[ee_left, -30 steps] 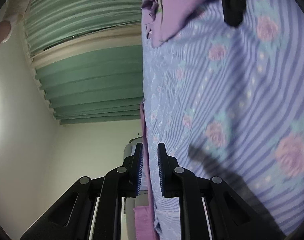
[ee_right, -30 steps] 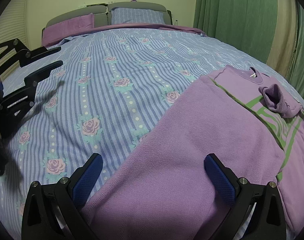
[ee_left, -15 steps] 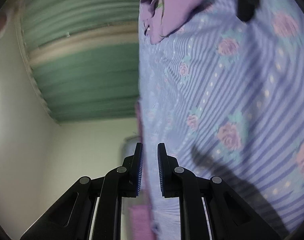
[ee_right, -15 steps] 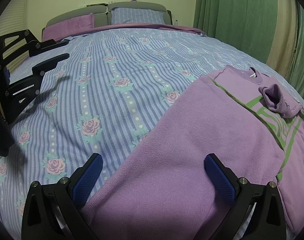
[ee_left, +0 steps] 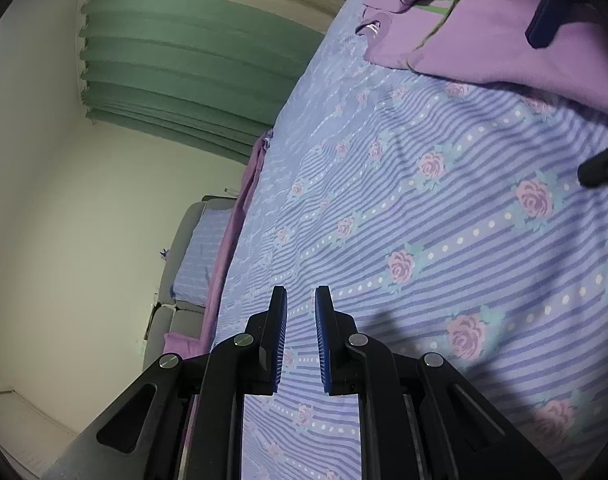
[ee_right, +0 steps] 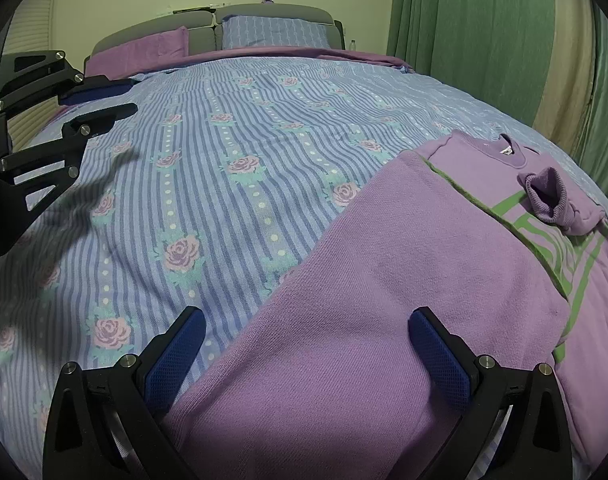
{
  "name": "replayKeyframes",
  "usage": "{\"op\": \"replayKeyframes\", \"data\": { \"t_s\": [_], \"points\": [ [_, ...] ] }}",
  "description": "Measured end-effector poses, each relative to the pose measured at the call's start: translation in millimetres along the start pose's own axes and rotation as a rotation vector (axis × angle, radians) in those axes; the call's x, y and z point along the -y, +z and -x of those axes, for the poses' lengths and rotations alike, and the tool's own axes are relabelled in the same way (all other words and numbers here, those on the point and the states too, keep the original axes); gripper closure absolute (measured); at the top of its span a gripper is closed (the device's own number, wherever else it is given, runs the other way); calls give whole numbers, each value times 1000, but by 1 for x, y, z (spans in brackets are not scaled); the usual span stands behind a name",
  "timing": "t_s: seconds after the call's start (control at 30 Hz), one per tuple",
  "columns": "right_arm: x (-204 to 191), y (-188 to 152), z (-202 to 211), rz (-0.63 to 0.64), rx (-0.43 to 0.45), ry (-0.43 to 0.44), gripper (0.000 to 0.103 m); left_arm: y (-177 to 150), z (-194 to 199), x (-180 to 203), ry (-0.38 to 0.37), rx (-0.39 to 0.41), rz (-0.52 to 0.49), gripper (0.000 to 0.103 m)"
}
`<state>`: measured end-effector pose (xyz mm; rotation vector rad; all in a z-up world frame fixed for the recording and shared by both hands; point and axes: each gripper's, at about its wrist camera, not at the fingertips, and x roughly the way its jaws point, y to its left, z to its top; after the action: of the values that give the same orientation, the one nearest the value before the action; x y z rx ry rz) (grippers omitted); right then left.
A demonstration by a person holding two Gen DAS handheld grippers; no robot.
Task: Fold small clothes
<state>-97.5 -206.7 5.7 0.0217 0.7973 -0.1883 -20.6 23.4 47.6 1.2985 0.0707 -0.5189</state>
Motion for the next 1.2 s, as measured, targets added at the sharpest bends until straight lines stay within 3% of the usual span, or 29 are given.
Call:
{"op": "replayKeyframes", "data": {
  "t_s": [0.87, 1.03, 1.2],
  "points": [
    [0, 0, 0, 0, 0, 0, 0, -9, -3, 10, 3, -6, -72, 88],
    [0, 0, 0, 0, 0, 0, 0, -9, 4, 5, 33, 37, -33, 88],
    [0, 0, 0, 0, 0, 0, 0, -7, -3, 3, -34, -27, -21, 87]
  ]
}}
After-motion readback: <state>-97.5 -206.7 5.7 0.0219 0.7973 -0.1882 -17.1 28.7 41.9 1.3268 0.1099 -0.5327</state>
